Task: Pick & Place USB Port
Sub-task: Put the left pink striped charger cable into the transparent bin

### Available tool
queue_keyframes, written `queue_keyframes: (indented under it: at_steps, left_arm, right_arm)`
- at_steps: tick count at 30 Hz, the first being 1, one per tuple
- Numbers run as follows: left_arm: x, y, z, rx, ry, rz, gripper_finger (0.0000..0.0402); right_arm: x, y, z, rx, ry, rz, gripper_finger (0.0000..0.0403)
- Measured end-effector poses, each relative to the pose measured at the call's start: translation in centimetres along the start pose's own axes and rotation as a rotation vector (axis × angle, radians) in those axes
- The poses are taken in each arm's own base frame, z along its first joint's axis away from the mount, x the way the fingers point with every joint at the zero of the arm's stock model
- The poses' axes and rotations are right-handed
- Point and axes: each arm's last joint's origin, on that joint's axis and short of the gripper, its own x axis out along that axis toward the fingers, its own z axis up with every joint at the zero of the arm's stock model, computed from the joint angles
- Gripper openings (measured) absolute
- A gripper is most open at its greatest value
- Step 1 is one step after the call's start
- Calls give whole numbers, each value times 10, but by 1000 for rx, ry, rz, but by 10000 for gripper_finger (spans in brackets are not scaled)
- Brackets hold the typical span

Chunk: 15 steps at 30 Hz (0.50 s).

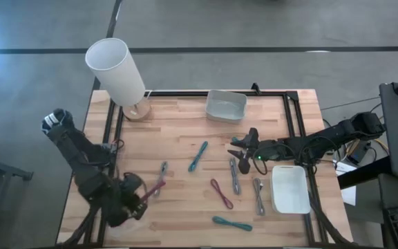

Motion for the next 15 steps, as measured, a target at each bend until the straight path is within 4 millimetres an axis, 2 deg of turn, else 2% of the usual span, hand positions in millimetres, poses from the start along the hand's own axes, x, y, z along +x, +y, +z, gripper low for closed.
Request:
queue_keyframes:
  at_steps: [3, 9, 15]
  left_arm:
    - [-7, 4, -15, -63, 50, 23, 8]
    - [-9, 17, -43, -173, 235, 188, 8]
    - [2, 17, -51, -164, 251, 254, 7]
  right_arm:
    - [0, 0, 0, -2, 0, 0, 169]
    - [0, 0, 0, -6, 0, -1, 169]
    - [0, 0, 0, -5, 0, -1, 169]
